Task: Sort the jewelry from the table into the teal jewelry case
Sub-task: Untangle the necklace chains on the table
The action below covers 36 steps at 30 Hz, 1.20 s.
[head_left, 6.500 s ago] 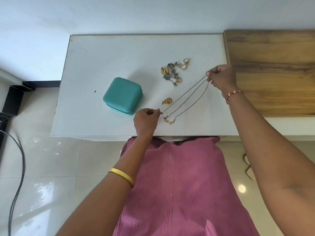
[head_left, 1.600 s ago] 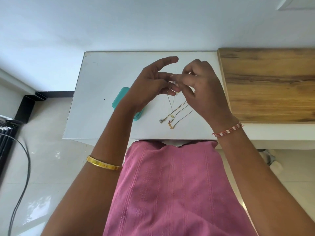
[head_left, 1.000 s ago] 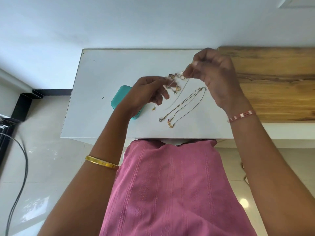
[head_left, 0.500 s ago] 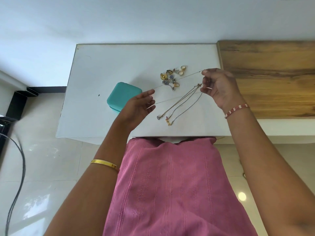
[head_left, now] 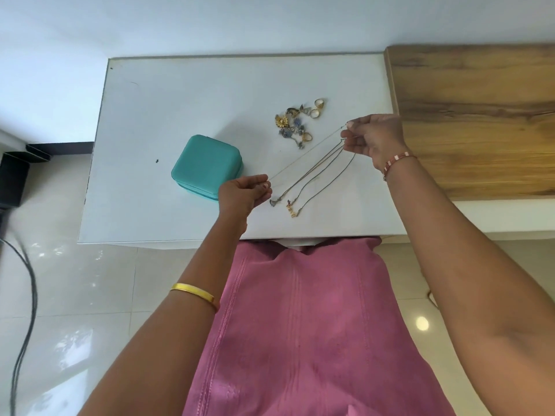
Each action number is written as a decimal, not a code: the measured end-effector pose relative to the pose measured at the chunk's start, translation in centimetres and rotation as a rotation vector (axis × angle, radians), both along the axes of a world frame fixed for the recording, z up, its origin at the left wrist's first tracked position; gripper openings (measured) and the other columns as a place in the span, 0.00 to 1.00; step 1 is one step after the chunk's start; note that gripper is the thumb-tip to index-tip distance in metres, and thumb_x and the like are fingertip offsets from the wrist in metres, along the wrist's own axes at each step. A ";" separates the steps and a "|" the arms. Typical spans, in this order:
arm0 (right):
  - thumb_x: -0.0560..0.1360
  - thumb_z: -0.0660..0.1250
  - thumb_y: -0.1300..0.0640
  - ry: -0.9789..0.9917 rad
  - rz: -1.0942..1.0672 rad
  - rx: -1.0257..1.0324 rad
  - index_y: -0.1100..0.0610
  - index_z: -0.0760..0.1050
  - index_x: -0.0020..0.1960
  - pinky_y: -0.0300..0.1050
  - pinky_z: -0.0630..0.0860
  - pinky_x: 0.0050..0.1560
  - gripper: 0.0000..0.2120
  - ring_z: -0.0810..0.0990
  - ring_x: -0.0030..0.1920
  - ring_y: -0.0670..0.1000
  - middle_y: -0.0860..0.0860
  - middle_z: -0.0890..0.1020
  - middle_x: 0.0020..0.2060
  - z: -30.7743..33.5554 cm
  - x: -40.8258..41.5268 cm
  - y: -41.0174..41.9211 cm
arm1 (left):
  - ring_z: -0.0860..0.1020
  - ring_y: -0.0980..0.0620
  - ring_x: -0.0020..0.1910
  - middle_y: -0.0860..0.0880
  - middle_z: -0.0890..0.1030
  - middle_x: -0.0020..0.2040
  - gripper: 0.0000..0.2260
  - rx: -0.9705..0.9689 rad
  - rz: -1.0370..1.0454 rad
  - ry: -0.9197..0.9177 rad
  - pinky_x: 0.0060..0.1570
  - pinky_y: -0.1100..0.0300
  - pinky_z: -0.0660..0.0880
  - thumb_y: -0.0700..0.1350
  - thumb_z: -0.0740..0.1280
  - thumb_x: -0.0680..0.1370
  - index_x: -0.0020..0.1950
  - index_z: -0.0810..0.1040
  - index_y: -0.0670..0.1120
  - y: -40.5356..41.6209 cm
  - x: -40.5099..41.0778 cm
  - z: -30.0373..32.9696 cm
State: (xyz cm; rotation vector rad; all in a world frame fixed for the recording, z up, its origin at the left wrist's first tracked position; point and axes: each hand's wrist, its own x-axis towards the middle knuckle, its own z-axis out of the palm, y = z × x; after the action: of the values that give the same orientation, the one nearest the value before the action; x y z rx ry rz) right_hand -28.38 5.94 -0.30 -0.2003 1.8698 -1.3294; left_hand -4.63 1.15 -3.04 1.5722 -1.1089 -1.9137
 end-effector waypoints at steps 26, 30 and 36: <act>0.70 0.68 0.63 0.932 0.311 0.378 0.60 0.82 0.42 0.44 0.74 0.45 0.04 0.78 0.50 0.59 0.58 0.83 0.45 -5.6 0.3 -2.5 | 0.78 0.48 0.39 0.48 0.79 0.36 0.03 -0.281 -0.070 -0.502 0.51 0.52 0.78 0.37 0.68 0.73 0.45 0.80 0.43 1.3 -0.4 -2.2; 0.72 0.66 0.63 0.945 0.307 0.377 0.61 0.82 0.44 0.45 0.74 0.47 0.06 0.76 0.52 0.59 0.58 0.82 0.47 -5.5 0.5 -2.6 | 0.79 0.48 0.40 0.47 0.79 0.37 0.03 -0.286 -0.075 -0.499 0.50 0.53 0.78 0.38 0.70 0.73 0.46 0.80 0.43 1.4 -0.4 -2.1; 0.74 0.66 0.61 0.929 0.205 0.292 0.60 0.80 0.54 0.42 0.71 0.50 0.10 0.75 0.55 0.58 0.59 0.80 0.51 -5.2 1.5 -2.0 | 0.81 0.43 0.44 0.48 0.80 0.37 0.03 -0.279 -0.057 -0.483 0.49 0.55 0.76 0.41 0.66 0.76 0.49 0.78 0.44 2.1 -0.1 -1.7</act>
State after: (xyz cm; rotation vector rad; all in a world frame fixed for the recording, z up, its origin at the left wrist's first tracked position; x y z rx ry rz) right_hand -26.83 3.97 -5.46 -0.9532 2.6728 -0.8437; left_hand -4.73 3.29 -4.69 1.9007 -1.5509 -1.3608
